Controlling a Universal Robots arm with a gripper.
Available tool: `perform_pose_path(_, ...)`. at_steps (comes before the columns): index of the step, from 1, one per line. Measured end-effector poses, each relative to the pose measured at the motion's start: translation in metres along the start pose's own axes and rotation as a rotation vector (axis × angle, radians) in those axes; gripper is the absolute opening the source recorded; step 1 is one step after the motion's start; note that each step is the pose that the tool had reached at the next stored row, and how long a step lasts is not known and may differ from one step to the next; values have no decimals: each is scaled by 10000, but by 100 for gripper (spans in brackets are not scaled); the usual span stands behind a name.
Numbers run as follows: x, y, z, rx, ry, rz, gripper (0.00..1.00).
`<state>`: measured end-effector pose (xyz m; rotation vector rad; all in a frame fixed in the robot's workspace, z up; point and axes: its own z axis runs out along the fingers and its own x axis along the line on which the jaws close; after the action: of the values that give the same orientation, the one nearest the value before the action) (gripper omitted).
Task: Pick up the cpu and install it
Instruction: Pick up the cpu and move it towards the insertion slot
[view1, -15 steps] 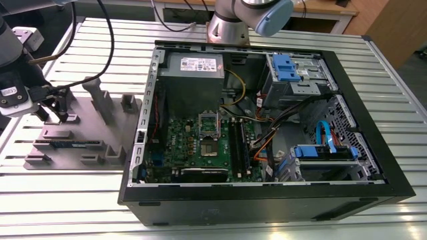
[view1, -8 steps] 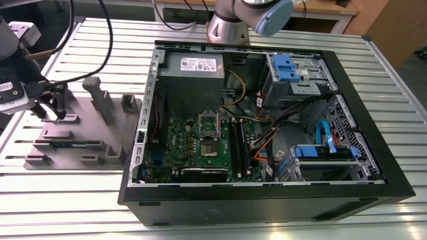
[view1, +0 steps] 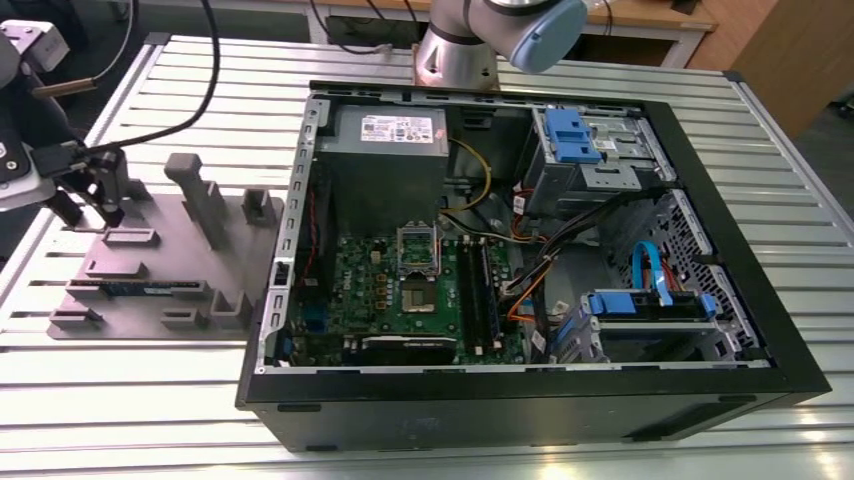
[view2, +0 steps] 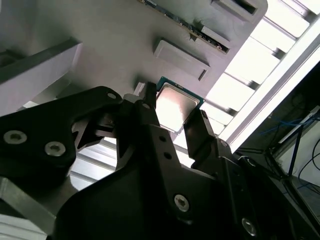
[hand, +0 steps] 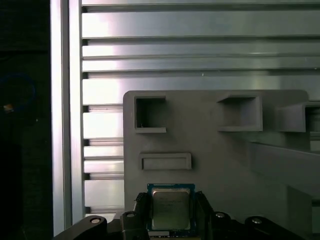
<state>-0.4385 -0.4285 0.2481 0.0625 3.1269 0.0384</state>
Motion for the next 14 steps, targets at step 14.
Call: perform_pose_path(14, -7, 9, -358, 0, 0, 0, 47)
